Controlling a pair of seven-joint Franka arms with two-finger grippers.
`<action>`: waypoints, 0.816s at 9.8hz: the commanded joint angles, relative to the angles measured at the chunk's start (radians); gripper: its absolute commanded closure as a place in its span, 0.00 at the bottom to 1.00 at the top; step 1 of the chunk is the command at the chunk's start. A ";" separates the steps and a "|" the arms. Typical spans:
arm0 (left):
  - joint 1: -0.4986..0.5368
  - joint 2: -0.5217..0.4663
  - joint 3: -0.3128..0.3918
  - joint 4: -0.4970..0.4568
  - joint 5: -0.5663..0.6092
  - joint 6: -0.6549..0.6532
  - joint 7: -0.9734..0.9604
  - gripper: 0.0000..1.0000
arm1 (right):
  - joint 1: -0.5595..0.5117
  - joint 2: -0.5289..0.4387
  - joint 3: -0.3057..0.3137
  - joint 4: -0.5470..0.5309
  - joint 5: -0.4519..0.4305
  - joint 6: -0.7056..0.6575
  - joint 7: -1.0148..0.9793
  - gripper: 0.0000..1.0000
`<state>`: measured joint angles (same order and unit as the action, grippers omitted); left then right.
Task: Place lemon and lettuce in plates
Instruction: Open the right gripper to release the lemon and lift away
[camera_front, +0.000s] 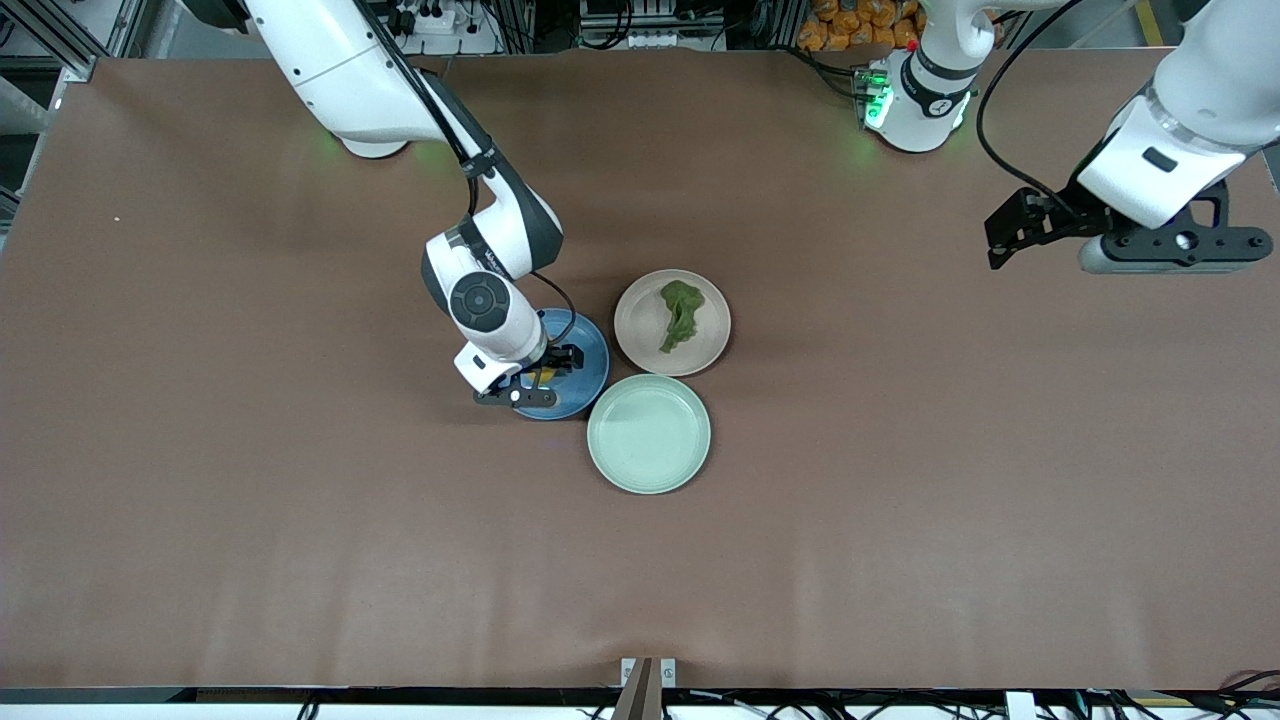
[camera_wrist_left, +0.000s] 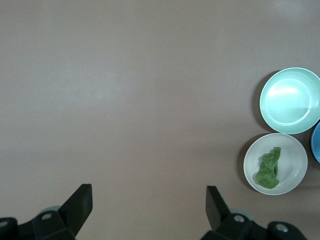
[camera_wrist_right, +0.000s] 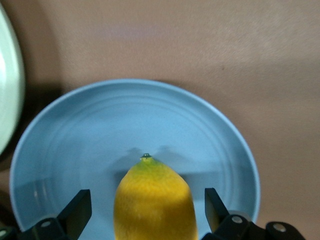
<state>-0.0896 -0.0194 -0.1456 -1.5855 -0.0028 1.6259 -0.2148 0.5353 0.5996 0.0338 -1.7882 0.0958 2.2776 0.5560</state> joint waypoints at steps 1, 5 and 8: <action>0.007 0.013 0.000 0.039 -0.014 -0.029 0.076 0.00 | -0.024 -0.014 0.002 0.125 0.008 -0.178 0.005 0.00; 0.005 0.010 0.000 0.039 -0.011 -0.053 0.087 0.00 | -0.096 -0.014 -0.002 0.292 -0.002 -0.393 -0.069 0.00; 0.004 0.007 -0.005 0.039 -0.011 -0.069 0.087 0.00 | -0.167 -0.021 -0.003 0.387 -0.008 -0.533 -0.164 0.00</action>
<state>-0.0896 -0.0184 -0.1466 -1.5718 -0.0028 1.5856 -0.1554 0.3993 0.5816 0.0219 -1.4465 0.0937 1.8015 0.4365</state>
